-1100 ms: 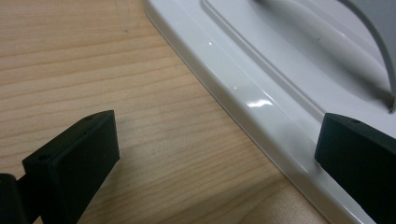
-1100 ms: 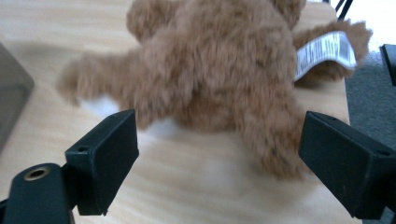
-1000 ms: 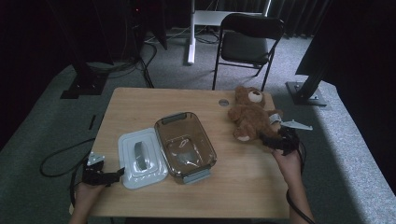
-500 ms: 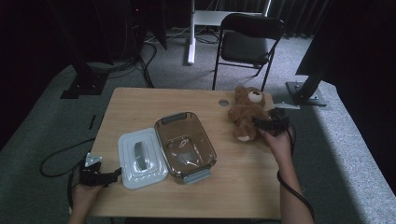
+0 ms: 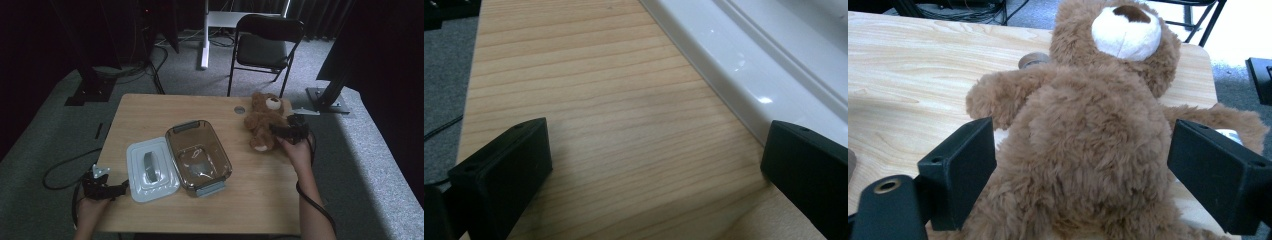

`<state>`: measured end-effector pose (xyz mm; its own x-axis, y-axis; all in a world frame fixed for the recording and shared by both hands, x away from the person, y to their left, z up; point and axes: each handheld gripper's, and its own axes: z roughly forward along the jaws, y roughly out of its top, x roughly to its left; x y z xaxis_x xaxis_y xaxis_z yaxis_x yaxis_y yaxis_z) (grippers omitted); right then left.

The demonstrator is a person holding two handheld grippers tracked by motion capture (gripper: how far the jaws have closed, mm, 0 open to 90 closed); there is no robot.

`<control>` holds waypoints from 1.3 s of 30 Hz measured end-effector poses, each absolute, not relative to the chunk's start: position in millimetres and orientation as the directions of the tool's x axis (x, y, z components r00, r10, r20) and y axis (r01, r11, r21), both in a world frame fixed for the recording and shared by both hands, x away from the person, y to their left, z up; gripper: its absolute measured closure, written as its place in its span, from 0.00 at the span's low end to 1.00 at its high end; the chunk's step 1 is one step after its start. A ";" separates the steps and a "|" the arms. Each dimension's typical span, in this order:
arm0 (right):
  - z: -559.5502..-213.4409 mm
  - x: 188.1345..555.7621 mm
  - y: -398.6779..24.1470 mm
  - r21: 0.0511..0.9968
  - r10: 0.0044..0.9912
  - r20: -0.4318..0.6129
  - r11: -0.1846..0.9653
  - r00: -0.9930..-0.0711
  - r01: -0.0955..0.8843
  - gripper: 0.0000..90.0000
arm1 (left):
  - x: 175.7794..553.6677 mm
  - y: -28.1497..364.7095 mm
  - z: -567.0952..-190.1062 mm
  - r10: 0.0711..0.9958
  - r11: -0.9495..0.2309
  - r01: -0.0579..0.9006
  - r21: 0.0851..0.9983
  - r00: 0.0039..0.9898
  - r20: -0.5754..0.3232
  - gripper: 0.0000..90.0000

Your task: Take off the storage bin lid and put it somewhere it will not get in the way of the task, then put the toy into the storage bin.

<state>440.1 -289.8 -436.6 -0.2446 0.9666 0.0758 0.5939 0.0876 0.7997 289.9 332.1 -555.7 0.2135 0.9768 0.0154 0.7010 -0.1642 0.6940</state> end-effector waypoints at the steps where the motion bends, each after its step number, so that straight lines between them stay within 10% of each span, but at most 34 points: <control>1: -435.8 441.2 -290.1 0.800 0.967 0.075 0.087 -0.243 0.593 0.13 | 290.1 332.0 -555.6 0.977 -0.164 0.701 0.694 0.214 0.015 0.01; 39: -439.7 474.8 -282.6 0.769 0.968 0.122 0.046 -0.217 0.638 0.13 | 290.5 331.2 -555.7 0.976 -0.168 0.701 0.693 0.218 0.015 0.01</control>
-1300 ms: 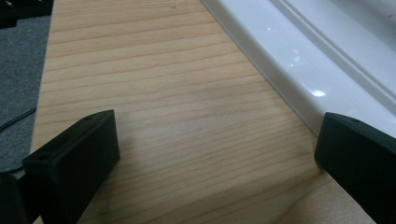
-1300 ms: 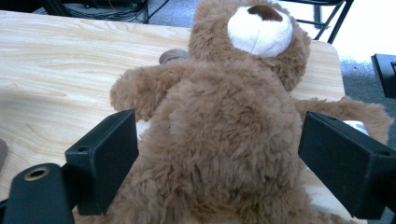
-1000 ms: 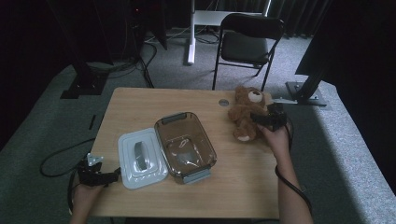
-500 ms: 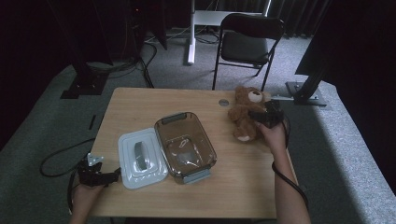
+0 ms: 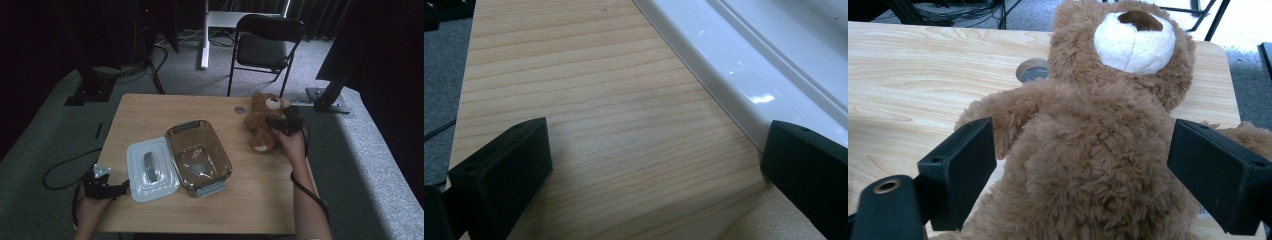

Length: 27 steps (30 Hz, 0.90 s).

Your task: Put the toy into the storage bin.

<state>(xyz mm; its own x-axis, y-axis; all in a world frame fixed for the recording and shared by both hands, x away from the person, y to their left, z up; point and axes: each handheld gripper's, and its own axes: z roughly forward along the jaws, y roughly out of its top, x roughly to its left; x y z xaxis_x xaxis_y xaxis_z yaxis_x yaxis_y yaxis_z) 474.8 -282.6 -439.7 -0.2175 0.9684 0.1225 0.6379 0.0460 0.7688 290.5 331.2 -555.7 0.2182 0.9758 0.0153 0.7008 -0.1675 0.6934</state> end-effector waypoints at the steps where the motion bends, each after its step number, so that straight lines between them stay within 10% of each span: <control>1: -440.3 475.7 -283.1 0.767 0.968 0.124 0.045 -0.217 0.640 0.13 | 290.5 331.2 -555.7 0.976 -0.168 0.701 0.693 0.218 0.015 0.01; 27: -494.1 511.7 -285.8 0.644 0.975 0.199 -0.052 -0.101 0.763 0.11 | 290.1 331.0 -555.9 0.974 -0.173 0.698 0.695 0.227 0.014 0.01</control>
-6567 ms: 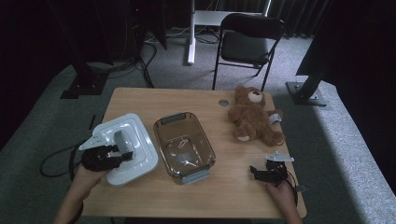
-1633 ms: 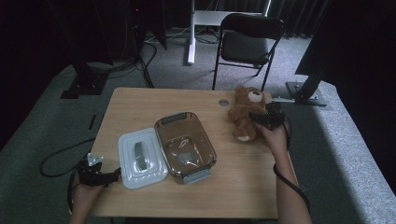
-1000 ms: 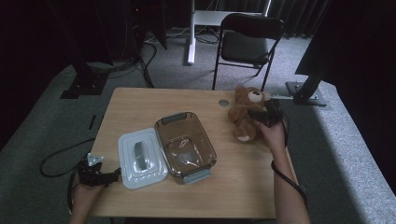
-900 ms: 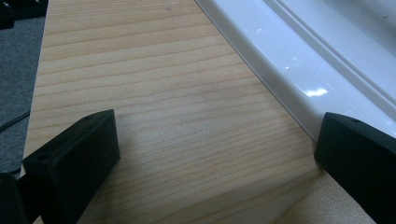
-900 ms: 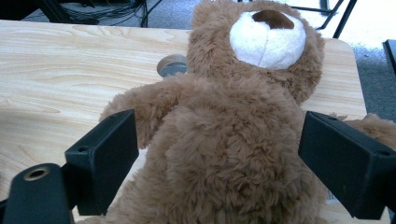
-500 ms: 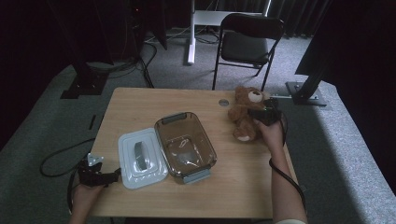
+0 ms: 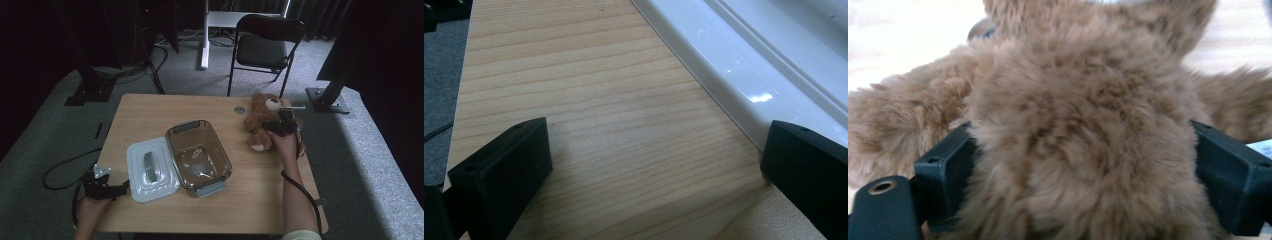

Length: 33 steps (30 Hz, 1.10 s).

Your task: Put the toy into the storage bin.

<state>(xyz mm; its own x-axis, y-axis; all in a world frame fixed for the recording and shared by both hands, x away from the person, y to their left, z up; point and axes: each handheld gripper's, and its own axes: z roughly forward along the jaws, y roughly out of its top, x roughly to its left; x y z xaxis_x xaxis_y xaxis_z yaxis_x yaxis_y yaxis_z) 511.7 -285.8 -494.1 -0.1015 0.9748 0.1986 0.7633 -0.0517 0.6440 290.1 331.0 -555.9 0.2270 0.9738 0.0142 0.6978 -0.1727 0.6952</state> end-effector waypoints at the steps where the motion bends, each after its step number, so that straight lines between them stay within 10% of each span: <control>1: -495.0 511.8 -285.7 0.637 0.972 0.207 -0.052 -0.106 0.769 0.11 | 290.1 331.0 -555.9 0.974 -0.173 0.698 0.695 0.227 0.014 0.01; 6: -497.2 516.5 -284.8 0.591 0.965 0.232 -0.037 -0.125 0.806 0.15 | 290.1 330.9 -555.9 0.973 -0.175 0.697 0.695 0.229 0.015 0.01; 17: -482.4 500.8 -288.4 0.666 0.975 0.158 0.013 -0.159 0.745 0.71 | 290.1 330.9 -555.9 0.973 -0.175 0.697 0.695 0.230 0.015 0.01; 33: -412.6 442.5 -260.5 0.807 0.952 0.148 0.040 -0.266 0.589 0.75 | 290.1 330.9 -555.9 0.973 -0.175 0.697 0.695 0.230 0.015 0.01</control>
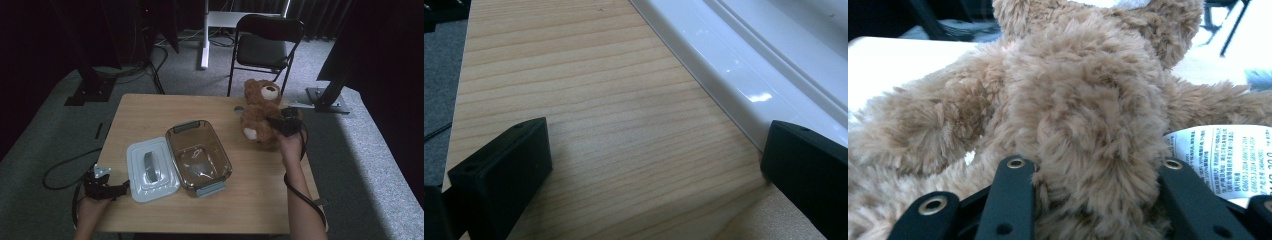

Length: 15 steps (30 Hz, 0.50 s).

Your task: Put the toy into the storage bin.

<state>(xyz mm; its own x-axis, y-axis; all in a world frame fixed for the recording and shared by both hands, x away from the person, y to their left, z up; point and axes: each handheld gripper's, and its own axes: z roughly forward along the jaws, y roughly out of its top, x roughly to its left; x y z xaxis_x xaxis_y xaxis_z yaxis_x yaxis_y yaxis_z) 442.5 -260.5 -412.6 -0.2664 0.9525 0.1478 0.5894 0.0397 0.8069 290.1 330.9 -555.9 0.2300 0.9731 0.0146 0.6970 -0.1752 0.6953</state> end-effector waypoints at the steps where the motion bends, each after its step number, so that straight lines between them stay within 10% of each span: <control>1: -407.3 438.1 -255.8 0.813 0.948 0.152 0.040 -0.278 0.580 0.75 | 290.1 330.9 -555.9 0.973 -0.175 0.697 0.695 0.230 0.015 0.01; 15: -336.4 366.9 -175.5 0.920 0.817 0.121 0.121 -0.564 0.373 0.74 | 290.1 331.0 -555.8 0.973 -0.176 0.698 0.695 0.231 0.015 0.01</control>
